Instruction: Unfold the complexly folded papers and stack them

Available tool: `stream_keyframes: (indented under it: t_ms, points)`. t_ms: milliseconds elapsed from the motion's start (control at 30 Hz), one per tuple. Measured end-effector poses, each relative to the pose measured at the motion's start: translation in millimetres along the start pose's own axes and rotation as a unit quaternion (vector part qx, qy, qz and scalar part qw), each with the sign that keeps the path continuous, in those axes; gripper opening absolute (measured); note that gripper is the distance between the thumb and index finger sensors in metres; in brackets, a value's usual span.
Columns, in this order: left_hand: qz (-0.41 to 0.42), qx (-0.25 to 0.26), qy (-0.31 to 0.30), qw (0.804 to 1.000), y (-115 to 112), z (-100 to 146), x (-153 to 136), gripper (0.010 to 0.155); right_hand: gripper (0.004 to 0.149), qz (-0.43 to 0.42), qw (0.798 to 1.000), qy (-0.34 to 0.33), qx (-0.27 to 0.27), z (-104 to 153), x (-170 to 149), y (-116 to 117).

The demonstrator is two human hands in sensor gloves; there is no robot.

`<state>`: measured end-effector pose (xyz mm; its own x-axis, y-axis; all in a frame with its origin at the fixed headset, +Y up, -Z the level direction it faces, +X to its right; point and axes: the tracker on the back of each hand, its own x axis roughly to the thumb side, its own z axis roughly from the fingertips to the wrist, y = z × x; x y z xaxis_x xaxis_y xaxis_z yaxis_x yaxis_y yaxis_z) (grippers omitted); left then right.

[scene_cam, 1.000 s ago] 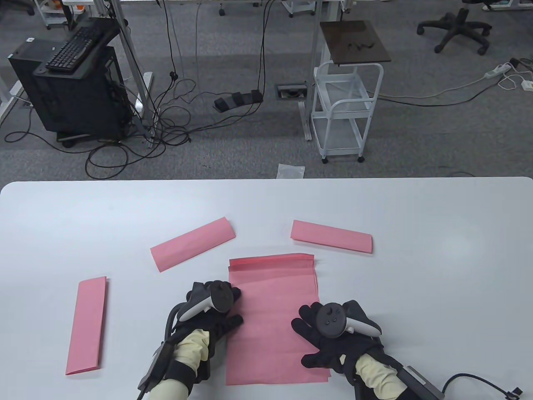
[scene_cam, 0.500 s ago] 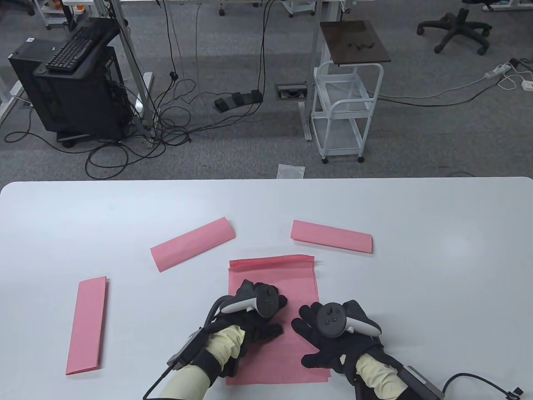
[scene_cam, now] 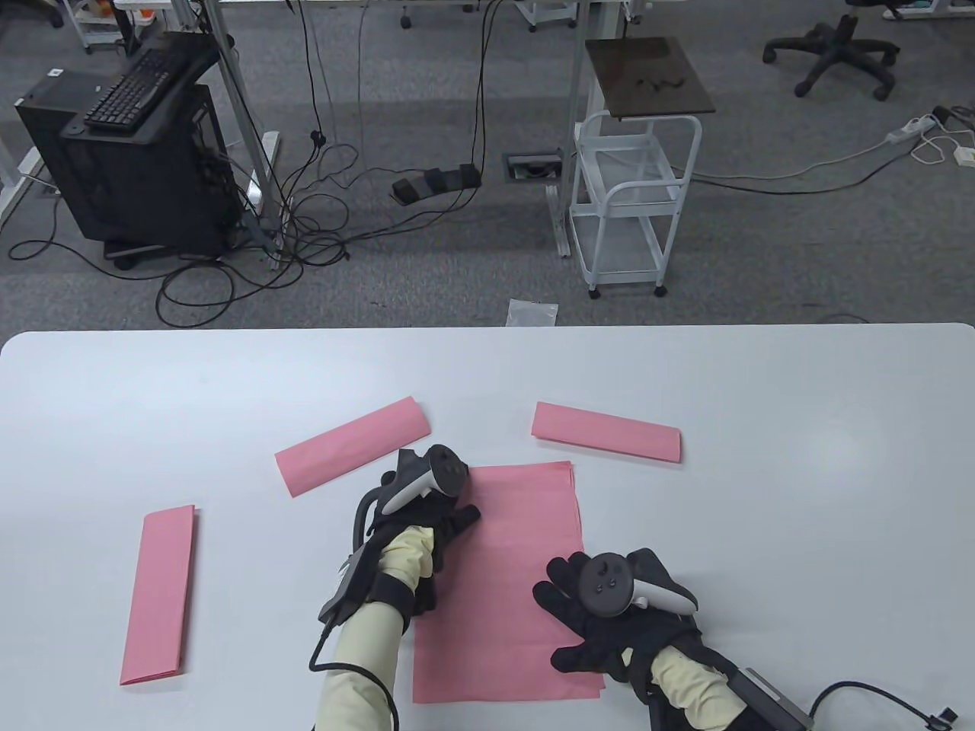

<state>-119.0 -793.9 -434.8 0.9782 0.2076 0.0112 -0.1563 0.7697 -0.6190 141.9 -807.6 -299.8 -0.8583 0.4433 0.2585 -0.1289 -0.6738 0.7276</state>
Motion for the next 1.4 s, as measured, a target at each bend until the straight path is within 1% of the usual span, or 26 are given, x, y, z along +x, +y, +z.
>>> stream_keyframes:
  t_ms: [33,67,167,267,367,467,567,600,633,700,767,800,900,967,1067,1133,1200,1267,1333,1400]
  points:
    - [0.011,0.002,-0.004,1.0,1,2,-1,0.07,0.076,-0.001,1.0,-0.001,-0.005,0,0,-1]
    - [0.031,0.015,-0.017,0.999,3,6,-1,0.07,0.074,0.0,1.0,-0.003,-0.016,1,1,-2]
    - [0.077,0.076,-0.066,0.992,11,26,-2,0.069,0.071,-0.019,0.999,-0.016,-0.029,5,3,-8]
    - [0.073,0.087,-0.092,0.989,14,47,-3,0.069,0.072,-0.043,0.996,-0.027,-0.073,11,4,-16]
    - [0.056,0.1,-0.116,0.987,10,73,-3,0.069,0.072,-0.056,0.992,-0.024,-0.108,18,2,-31]
    - [0.038,0.104,-0.134,0.985,-2,99,-2,0.069,0.073,-0.069,0.986,0.0,-0.151,22,-6,-53]
    - [0.035,0.103,-0.15,0.983,-23,132,1,0.07,0.073,-0.085,0.978,0.046,-0.184,17,-19,-88]
    - [0.038,0.102,-0.152,0.982,-27,138,1,0.07,0.074,-0.085,0.977,0.053,-0.19,16,-21,-94]
    - [0.048,0.099,-0.156,0.982,-37,150,2,0.07,0.074,-0.082,0.971,0.077,-0.209,10,-28,-110]
    - [0.057,0.089,-0.167,0.98,-53,165,4,0.07,0.073,-0.078,0.965,0.116,-0.224,-1,-36,-132]
    - [0.055,0.088,-0.168,0.98,-62,176,4,0.07,0.074,-0.075,0.959,0.146,-0.23,-12,-41,-146]
    - [0.059,0.098,-0.168,0.979,-69,183,5,0.07,0.074,-0.074,0.955,0.172,-0.232,-23,-46,-156]
    - [0.075,0.107,-0.163,0.978,-80,192,5,0.072,0.074,-0.082,0.946,0.213,-0.229,-43,-52,-169]
    - [0.072,0.128,-0.151,0.978,-87,192,5,0.07,0.074,-0.083,0.94,0.241,-0.228,-61,-57,-178]
    - [0.066,0.12,-0.141,0.981,-86,190,2,0.072,0.075,-0.074,0.939,0.267,-0.205,-80,-61,-182]
    - [0.083,0.139,-0.138,0.977,-83,192,0,0.072,0.076,-0.061,0.94,0.278,-0.188,-93,-65,-182]
    - [0.088,0.148,-0.139,0.975,-82,194,-4,0.072,0.078,-0.056,0.942,0.287,-0.166,-102,-71,-182]
    - [0.09,0.15,-0.139,0.975,-83,193,-6,0.072,0.08,-0.086,0.941,0.284,-0.162,-101,-77,-186]
    - [0.092,0.141,-0.142,0.976,-84,191,-5,0.071,0.077,-0.099,0.936,0.293,-0.166,-99,-82,-188]
    - [0.097,0.127,-0.149,0.976,-87,189,-3,0.071,0.075,-0.127,0.936,0.281,-0.171,-99,-88,-185]
